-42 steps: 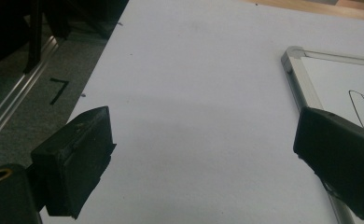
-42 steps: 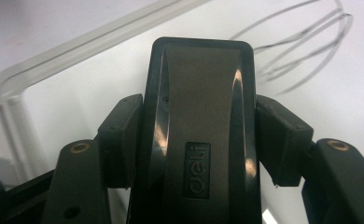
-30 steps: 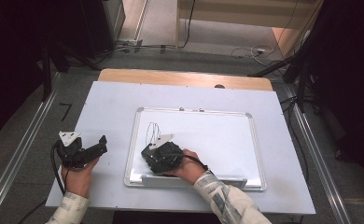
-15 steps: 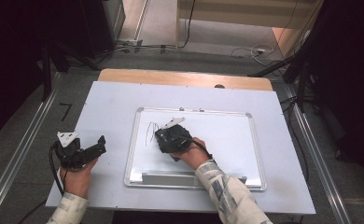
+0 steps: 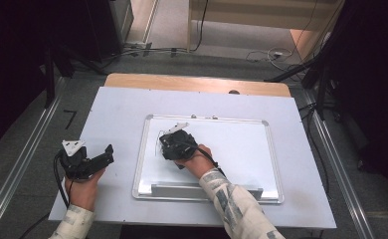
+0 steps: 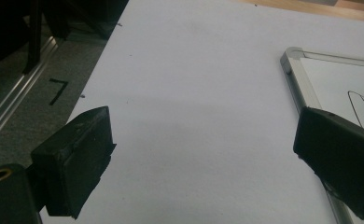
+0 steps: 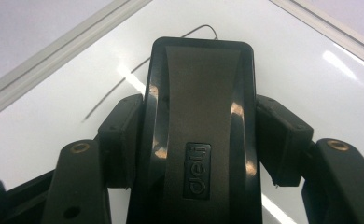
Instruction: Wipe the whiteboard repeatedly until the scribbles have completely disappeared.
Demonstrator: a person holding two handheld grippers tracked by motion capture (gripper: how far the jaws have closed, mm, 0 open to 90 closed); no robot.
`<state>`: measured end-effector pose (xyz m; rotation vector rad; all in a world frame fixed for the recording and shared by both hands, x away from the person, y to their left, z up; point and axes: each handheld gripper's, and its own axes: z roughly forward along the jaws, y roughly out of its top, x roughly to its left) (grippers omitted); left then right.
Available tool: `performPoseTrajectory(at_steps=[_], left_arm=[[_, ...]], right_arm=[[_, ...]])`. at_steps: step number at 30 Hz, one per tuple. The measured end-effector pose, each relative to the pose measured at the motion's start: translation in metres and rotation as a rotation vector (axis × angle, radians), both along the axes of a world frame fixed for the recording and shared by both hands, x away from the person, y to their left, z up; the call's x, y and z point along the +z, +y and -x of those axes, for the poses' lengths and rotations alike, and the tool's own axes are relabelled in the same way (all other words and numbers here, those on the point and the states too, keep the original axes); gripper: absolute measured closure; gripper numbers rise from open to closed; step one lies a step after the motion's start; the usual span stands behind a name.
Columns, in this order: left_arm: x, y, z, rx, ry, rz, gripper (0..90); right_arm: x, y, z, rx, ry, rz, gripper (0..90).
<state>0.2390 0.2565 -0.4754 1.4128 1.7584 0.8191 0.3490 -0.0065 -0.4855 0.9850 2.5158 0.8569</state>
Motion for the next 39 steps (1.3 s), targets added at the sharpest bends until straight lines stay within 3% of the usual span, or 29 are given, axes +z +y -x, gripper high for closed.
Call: performPoseTrajectory(at_steps=[17, 23, 39], left_arm=[[0.000, 0.001, 0.000, 0.002, -0.003, 0.003, 5.1], [0.000, 0.002, 0.001, 0.003, -0.006, 0.005, 5.1], [0.000, 0.004, 0.002, 0.008, -0.008, 0.009, 5.1]], right_arm=[[-0.001, 0.033, 0.017, 0.084, 0.010, -0.005, 36.8], [-0.001, 0.034, 0.017, 0.102, -0.008, -0.003, 36.9], [0.001, 0.006, -0.023, -0.014, -0.004, 0.011, 36.9]])
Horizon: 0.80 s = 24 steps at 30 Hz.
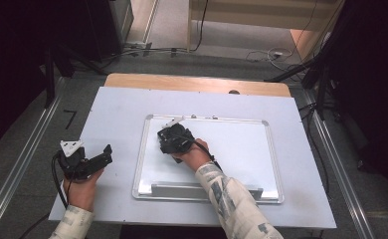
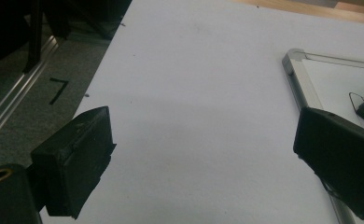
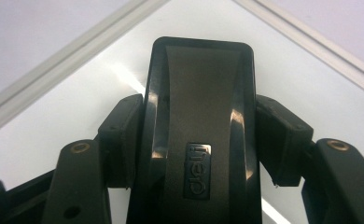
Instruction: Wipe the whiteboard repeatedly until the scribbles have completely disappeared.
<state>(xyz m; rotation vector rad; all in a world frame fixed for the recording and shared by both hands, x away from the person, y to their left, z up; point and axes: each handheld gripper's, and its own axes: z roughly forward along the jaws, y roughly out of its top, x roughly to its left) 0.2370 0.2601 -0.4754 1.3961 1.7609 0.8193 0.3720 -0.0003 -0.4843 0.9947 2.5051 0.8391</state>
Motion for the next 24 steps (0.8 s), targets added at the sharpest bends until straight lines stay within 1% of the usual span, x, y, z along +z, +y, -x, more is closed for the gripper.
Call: performPoseTrajectory(at_steps=[2, 6, 9, 13, 19, 24], left_arm=[[0.000, 0.000, 0.000, 0.000, 0.004, -0.001, 5.1], [0.000, 0.001, 0.001, 0.002, 0.003, -0.001, 5.1], [0.000, 0.001, 0.001, 0.001, 0.004, -0.002, 5.1], [0.000, 0.001, 0.001, 0.002, 0.004, -0.001, 5.1], [0.000, 0.000, 0.001, 0.001, 0.005, -0.001, 5.1], [0.000, 0.001, 0.001, 0.001, 0.004, 0.001, 5.1]], right_arm=[[0.000, -0.004, -0.005, -0.023, 0.002, -0.002, 36.9], [0.001, -0.011, -0.015, -0.050, -0.005, 0.001, 36.9], [0.001, -0.015, -0.021, -0.084, -0.003, -0.002, 36.9], [0.001, -0.013, -0.028, -0.117, -0.007, 0.000, 36.9], [0.000, 0.001, -0.031, -0.123, -0.011, -0.004, 36.9], [0.000, 0.011, -0.030, -0.105, -0.011, -0.004, 36.9]])
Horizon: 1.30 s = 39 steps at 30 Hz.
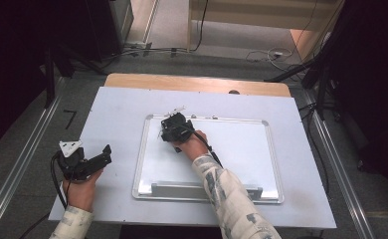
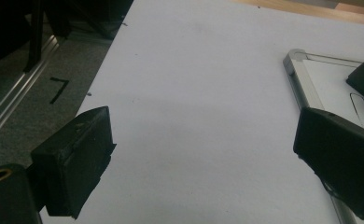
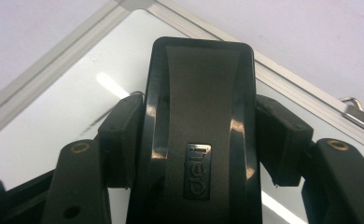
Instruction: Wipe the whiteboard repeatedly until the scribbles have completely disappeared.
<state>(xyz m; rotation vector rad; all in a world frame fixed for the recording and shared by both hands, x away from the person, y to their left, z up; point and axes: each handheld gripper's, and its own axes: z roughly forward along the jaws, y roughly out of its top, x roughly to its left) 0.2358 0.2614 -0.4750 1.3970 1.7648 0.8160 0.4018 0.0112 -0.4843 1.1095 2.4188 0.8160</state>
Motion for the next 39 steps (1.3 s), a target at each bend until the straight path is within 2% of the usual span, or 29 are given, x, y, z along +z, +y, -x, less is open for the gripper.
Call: performPoseTrajectory(at_steps=[9, 17, 18, 23, 27, 29, 34, 39], left_arm=[[0.000, -0.001, 0.000, 0.000, -0.001, -0.001, 5.1], [0.000, -0.001, 0.000, -0.001, -0.002, -0.001, 5.1], [0.000, -0.001, 0.000, -0.001, -0.002, -0.001, 5.1], [0.000, -0.001, -0.001, -0.003, -0.001, -0.001, 5.1], [0.000, 0.000, 0.000, 0.000, -0.001, 0.000, 5.1], [0.000, 0.000, 0.000, 0.002, -0.001, 0.001, 5.1], [0.000, 0.000, 0.001, 0.003, -0.001, -0.001, 5.1], [0.000, 0.000, 0.000, 0.001, 0.000, -0.001, 5.1]], right_arm=[[0.000, 0.014, 0.013, 0.054, 0.005, 0.007, 36.9], [-0.001, 0.021, 0.035, 0.126, 0.022, 0.004, 36.9], [-0.001, 0.021, 0.038, 0.131, 0.029, 0.002, 36.9], [-0.001, 0.016, 0.055, 0.225, 0.039, 0.003, 36.9], [0.000, 0.005, 0.060, 0.252, 0.052, 0.006, 36.9], [0.000, -0.002, 0.056, 0.233, 0.052, 0.007, 36.9], [0.001, -0.020, 0.032, 0.116, 0.043, 0.014, 36.9], [0.001, -0.018, 0.011, 0.031, 0.033, 0.015, 36.9]])
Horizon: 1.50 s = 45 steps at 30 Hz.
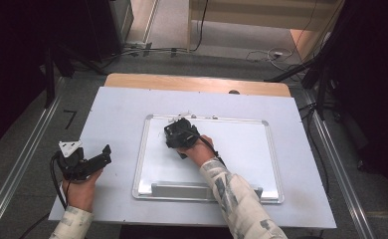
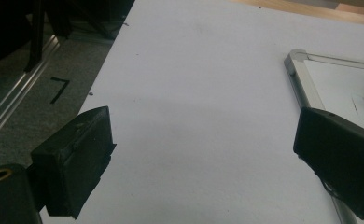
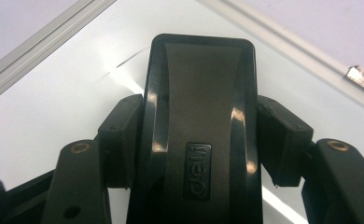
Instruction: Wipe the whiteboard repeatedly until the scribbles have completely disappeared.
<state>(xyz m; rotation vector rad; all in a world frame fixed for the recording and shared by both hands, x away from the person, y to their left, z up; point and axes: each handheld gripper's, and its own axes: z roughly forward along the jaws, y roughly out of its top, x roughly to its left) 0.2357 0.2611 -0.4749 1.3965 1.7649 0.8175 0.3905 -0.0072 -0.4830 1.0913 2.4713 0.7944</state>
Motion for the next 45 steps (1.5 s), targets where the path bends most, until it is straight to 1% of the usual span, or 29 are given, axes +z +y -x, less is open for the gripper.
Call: performPoseTrajectory(at_steps=[2, 4, 6, 10, 12, 14, 17, 22, 25, 27, 31, 34, 36, 39, 40, 43, 45], left_arm=[[0.000, 0.000, 0.000, -0.001, -0.001, 0.000, 5.1], [0.000, 0.000, -0.001, -0.001, 0.001, 0.000, 5.1], [0.000, 0.000, -0.001, -0.002, 0.002, 0.003, 5.1], [0.000, 0.001, -0.002, -0.002, -0.002, 0.006, 5.1], [0.000, 0.001, -0.001, -0.003, -0.001, 0.006, 5.1], [0.000, 0.000, -0.001, -0.003, 0.000, 0.002, 5.1], [0.000, 0.000, -0.001, -0.003, -0.002, 0.002, 5.1], [0.000, 0.001, 0.000, -0.001, -0.002, 0.002, 5.1], [0.000, 0.000, -0.001, -0.001, 0.002, 0.000, 5.1], [0.000, 0.000, -0.001, -0.003, 0.002, 0.001, 5.1], [0.000, -0.001, -0.003, -0.005, 0.002, 0.000, 5.1], [0.000, -0.002, -0.003, -0.008, -0.001, -0.001, 5.1], [0.000, -0.001, -0.002, -0.007, -0.001, 0.001, 5.1], [0.000, -0.001, -0.002, -0.006, 0.003, 0.000, 5.1], [0.000, -0.002, -0.002, -0.005, 0.000, -0.002, 5.1], [0.000, -0.002, -0.002, -0.009, -0.003, -0.004, 5.1], [0.000, -0.002, -0.002, -0.005, -0.002, -0.005, 5.1]], right_arm=[[0.000, 0.006, -0.005, -0.010, -0.006, 0.009, 37.0], [0.001, 0.013, -0.006, -0.016, -0.002, 0.013, 37.0], [0.001, 0.020, -0.003, 0.003, 0.001, 0.020, 37.0], [0.001, 0.028, 0.009, 0.058, 0.018, 0.022, 37.0], [0.001, 0.027, 0.015, 0.084, 0.023, 0.025, 36.9], [0.001, 0.023, 0.016, 0.100, 0.019, 0.025, 37.0], [0.001, 0.015, 0.015, 0.077, 0.023, 0.018, 36.9], [0.001, 0.003, 0.001, 0.012, 0.012, 0.022, 37.0], [0.001, 0.004, -0.004, -0.003, 0.006, 0.021, 36.9], [0.001, 0.006, -0.005, -0.010, 0.008, 0.016, 36.9], [0.000, 0.014, 0.003, 0.016, 0.011, 0.000, 36.9], [-0.001, 0.018, 0.010, 0.053, 0.008, -0.007, 36.8], [-0.001, 0.020, 0.015, 0.068, 0.011, -0.018, 36.8], [-0.002, 0.019, 0.022, 0.095, 0.016, -0.031, 36.9], [-0.002, 0.018, 0.024, 0.108, 0.010, -0.034, 36.9], [-0.002, 0.014, 0.030, 0.113, 0.013, -0.046, 37.1], [-0.001, 0.011, 0.033, 0.111, 0.019, -0.064, 37.2]])
